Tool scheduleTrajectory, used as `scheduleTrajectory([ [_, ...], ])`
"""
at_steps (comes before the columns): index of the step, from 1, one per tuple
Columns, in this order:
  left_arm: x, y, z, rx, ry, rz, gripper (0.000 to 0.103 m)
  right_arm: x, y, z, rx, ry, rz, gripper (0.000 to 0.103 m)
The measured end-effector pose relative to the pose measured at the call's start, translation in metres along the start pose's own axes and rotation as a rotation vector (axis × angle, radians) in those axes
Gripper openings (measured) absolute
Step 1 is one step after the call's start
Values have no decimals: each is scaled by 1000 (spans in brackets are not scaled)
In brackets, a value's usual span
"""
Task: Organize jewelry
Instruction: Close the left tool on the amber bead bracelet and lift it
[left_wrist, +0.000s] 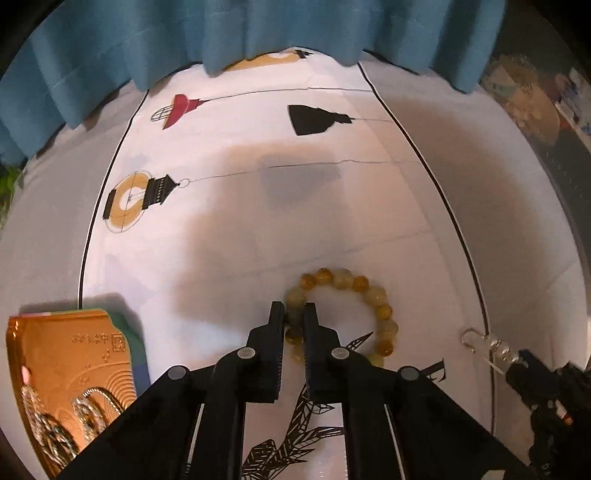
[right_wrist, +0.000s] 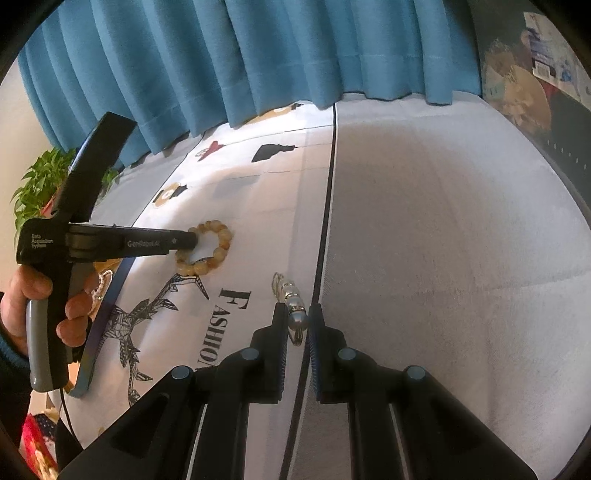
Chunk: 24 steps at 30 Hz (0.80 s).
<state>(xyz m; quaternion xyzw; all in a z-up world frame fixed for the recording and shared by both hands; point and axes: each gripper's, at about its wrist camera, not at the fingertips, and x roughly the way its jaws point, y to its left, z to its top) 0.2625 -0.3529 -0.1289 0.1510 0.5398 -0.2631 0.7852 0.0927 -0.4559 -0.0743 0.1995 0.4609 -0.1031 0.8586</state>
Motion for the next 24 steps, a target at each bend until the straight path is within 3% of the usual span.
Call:
scheduleTrajectory([
  [4, -16, 1, -2, -4, -53, 11, 7, -4, 0, 2, -5, -8, -6, 12],
  [13, -112, 11, -23, -8, -235, -32, 7, -35, 13, 11, -13, -67, -11, 12],
  [19, -168, 39, -48, -41, -310, -13, 7, -59, 60, 24, -89, -104, 19, 12],
  [24, -200, 68, -70, -66, -351, 5, 7, -69, 121, 36, -178, -126, 75, 12],
])
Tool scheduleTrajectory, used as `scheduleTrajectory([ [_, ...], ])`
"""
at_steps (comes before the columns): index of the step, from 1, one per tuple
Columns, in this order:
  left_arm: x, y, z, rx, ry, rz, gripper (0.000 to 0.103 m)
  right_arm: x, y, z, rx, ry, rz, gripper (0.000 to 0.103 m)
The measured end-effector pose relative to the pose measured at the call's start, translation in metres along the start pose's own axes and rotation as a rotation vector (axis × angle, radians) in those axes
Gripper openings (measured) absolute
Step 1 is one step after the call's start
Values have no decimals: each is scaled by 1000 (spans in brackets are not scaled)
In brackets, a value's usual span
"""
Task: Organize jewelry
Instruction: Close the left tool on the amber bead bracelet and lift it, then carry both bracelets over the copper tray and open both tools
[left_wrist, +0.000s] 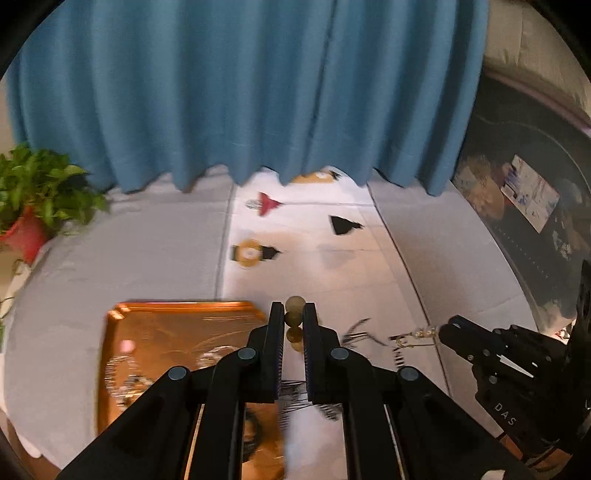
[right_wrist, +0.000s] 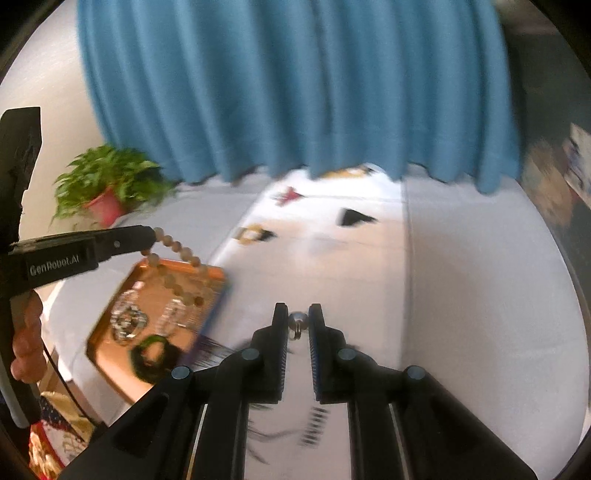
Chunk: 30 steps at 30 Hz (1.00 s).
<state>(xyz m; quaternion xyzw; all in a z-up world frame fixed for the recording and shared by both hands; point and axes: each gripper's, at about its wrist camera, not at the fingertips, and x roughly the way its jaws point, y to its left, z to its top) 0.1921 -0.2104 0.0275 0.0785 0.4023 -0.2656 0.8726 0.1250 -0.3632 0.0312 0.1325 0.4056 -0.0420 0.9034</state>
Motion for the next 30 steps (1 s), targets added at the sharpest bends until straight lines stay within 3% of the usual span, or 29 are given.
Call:
scheduleTrajectory([
  [5, -21, 49, -6, -53, -27, 42, 7, 11, 57, 15, -68, 2, 71, 12],
  [12, -16, 109, -24, -111, 2, 113, 7, 45, 133, 20, -162, 44, 155, 12],
  [19, 6, 139, -46, -126, 44, 128, 10, 86, 164, 9, -184, 110, 161, 13],
  [20, 9, 141, -49, -127, 47, 139, 23, 93, 165, 7, -179, 120, 154, 15],
  [21, 12, 143, -50, -126, 54, 159, 37, 99, 166, 5, -178, 136, 148, 28],
  [22, 12, 143, -52, -122, 52, 179, 67, 104, 166, 2, -182, 162, 134, 56],
  [23, 9, 143, -55, -113, 25, 218, 89, 107, 166, -1, -183, 176, 120, 68],
  [24, 6, 143, -58, -110, 5, 239, 94, 106, 165, -4, -185, 169, 118, 75],
  [30, -12, 134, -77, -114, 6, 280, 97, 84, 165, -18, -178, 162, 115, 76],
])
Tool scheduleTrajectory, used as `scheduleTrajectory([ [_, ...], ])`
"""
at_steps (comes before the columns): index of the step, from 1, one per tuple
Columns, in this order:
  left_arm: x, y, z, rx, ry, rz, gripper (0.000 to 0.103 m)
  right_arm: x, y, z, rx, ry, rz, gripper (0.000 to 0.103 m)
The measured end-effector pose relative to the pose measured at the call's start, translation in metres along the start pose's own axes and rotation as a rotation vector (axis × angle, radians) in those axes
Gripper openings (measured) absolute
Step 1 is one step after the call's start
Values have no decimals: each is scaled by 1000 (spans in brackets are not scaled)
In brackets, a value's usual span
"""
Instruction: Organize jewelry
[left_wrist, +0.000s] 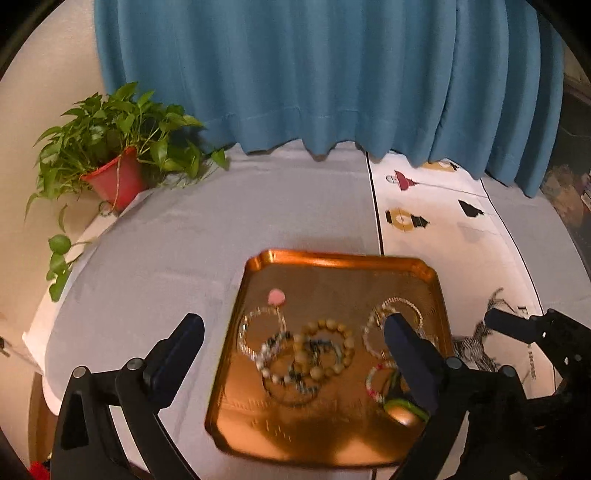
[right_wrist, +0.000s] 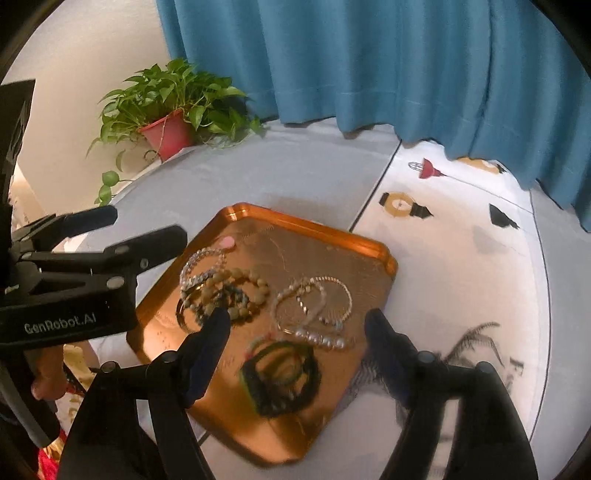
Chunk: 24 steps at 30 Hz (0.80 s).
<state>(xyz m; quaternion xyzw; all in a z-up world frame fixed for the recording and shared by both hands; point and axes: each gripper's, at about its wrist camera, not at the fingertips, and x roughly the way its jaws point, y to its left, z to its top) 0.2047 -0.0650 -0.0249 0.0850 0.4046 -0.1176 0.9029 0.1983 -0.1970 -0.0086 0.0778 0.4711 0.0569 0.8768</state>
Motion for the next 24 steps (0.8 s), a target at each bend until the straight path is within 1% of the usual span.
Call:
scheduleTrajectory([
  [1, -3, -1, -3, -1, 1, 8, 97, -3, 1, -2, 2, 0, -9, 76],
  [3, -12, -5, -17, -3, 15, 22, 97, -11, 4, -9, 8, 0, -58, 76],
  [6, -20, -7, -34, -13, 36, 25, 97, -23, 10, -23, 11, 8, -100, 77],
  [10, -35, -5, -59, -48, 54, 22, 97, -31, 16, -41, 30, 31, -104, 77],
  [15, -50, -8, -78, -35, 55, 45, 97, -43, 27, -63, 18, 55, -112, 78],
  [24, -56, -1, -90, -58, 68, 59, 97, -49, 37, -74, 0, 65, -113, 79],
])
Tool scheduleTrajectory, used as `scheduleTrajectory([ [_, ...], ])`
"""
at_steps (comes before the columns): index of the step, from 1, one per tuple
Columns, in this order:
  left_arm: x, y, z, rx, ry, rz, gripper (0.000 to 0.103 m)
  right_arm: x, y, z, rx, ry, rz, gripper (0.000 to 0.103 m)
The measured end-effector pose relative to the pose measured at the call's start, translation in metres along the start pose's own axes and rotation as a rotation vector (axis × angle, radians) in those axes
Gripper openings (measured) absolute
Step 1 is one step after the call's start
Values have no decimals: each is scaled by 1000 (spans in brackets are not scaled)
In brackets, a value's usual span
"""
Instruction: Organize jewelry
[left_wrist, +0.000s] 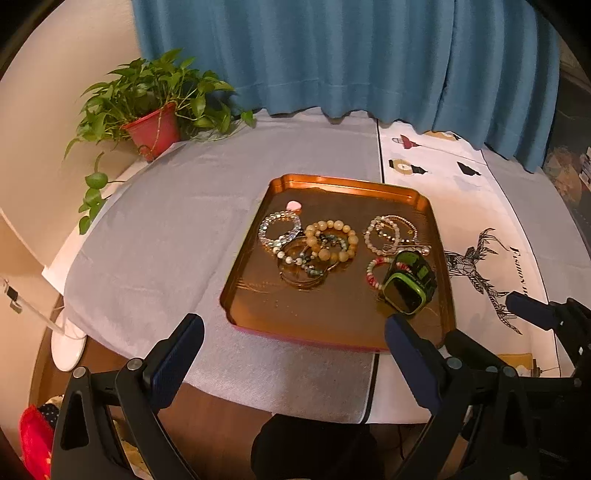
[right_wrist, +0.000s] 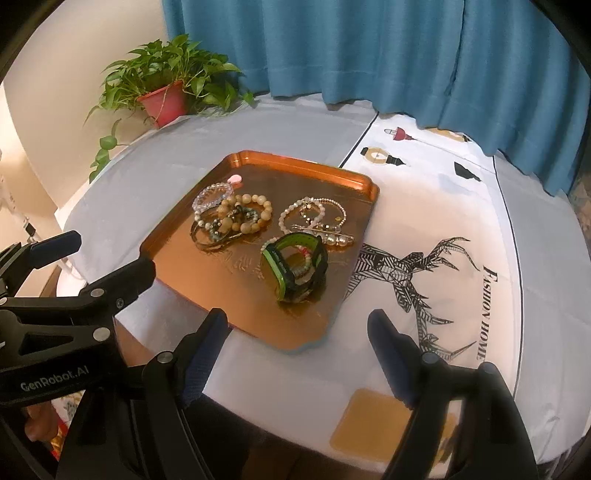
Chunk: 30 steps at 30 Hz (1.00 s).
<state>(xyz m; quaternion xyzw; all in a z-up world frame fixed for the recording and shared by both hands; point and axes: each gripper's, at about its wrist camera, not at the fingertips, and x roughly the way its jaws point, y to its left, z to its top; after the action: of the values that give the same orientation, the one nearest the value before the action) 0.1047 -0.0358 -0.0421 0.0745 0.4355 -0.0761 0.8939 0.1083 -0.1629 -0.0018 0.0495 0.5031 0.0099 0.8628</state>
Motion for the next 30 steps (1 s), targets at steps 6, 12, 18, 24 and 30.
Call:
scheduleTrajectory([
  [6, 1, 4, -2, -19, 9, 5, 97, -1, -1, -1, 4, 0, -6, 79],
  [12, 0, 2, -4, -10, 2, 26, 97, -1, -2, -3, 4, 5, -4, 79],
  [18, -2, -1, -5, -5, -1, 28, 97, 0, -3, -4, 8, 7, -5, 79],
  [24, -3, -3, -4, 2, -4, 26, 97, 0, -4, -5, 9, 9, -4, 79],
  [30, -3, -4, -4, 1, -2, 28, 97, 0, -4, -5, 7, 8, -5, 79],
])
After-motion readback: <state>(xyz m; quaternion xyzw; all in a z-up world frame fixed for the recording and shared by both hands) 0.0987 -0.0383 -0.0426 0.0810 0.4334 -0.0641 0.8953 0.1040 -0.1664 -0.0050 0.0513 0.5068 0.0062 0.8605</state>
